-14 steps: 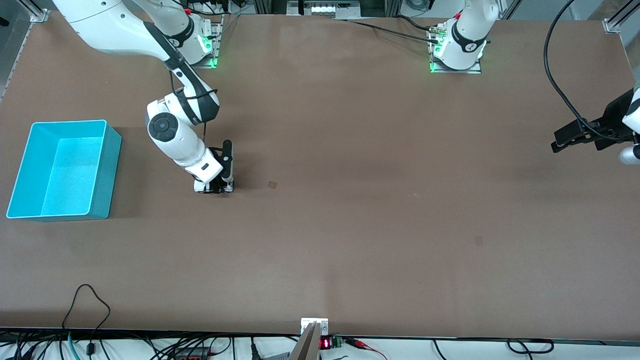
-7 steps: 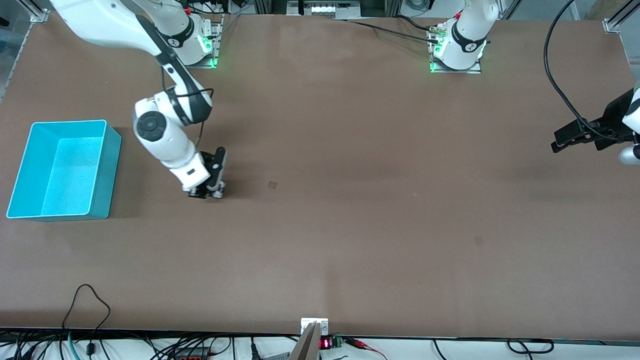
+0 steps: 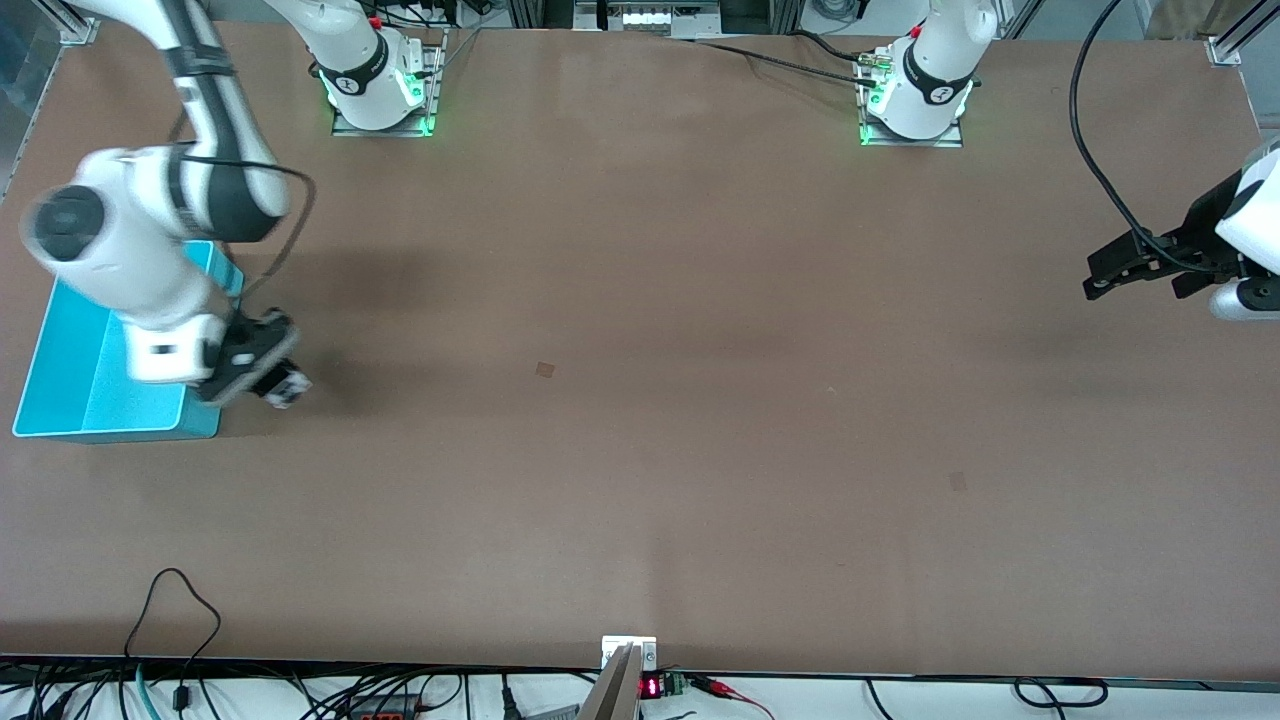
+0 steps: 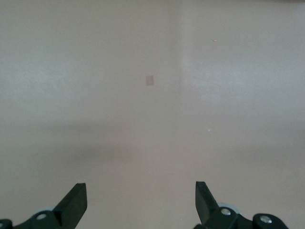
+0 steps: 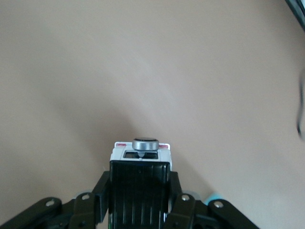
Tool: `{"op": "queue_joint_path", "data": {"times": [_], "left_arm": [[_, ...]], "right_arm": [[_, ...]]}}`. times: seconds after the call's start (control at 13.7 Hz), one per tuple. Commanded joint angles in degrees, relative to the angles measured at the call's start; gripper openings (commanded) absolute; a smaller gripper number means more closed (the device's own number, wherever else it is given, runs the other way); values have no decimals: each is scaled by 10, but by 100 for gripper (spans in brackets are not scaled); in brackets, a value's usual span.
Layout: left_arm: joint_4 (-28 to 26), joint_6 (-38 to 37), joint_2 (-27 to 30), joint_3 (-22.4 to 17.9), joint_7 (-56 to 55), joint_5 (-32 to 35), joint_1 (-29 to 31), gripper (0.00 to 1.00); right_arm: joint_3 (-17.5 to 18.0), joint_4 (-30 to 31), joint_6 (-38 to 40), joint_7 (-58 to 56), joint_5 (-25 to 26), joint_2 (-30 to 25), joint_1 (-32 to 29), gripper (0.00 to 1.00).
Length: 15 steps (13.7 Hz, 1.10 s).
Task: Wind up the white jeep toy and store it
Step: 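Lower the held jeep into the light-blue bin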
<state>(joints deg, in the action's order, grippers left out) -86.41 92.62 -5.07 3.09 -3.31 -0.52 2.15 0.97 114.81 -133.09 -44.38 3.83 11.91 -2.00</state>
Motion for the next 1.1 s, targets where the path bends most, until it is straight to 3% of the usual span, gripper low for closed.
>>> {"op": "queue_joint_path", "data": {"times": [0.0, 0.15, 0.58, 1.02], "left_arm": [[-9, -9, 13, -39, 2, -11, -30, 100], [-9, -9, 13, -42, 2, -11, -36, 100], [-8, -9, 13, -55, 3, -12, -41, 100], [-9, -9, 13, -57, 2, -12, -41, 100]], "right_arm": [[-58, 4, 33, 56, -11, -15, -9, 0], [-85, 7, 53, 76, -13, -12, -38, 0], [-113, 9, 107, 202, -18, -3, -71, 0], [-122, 9, 26, 193, -10, 66, -115, 0]]}}
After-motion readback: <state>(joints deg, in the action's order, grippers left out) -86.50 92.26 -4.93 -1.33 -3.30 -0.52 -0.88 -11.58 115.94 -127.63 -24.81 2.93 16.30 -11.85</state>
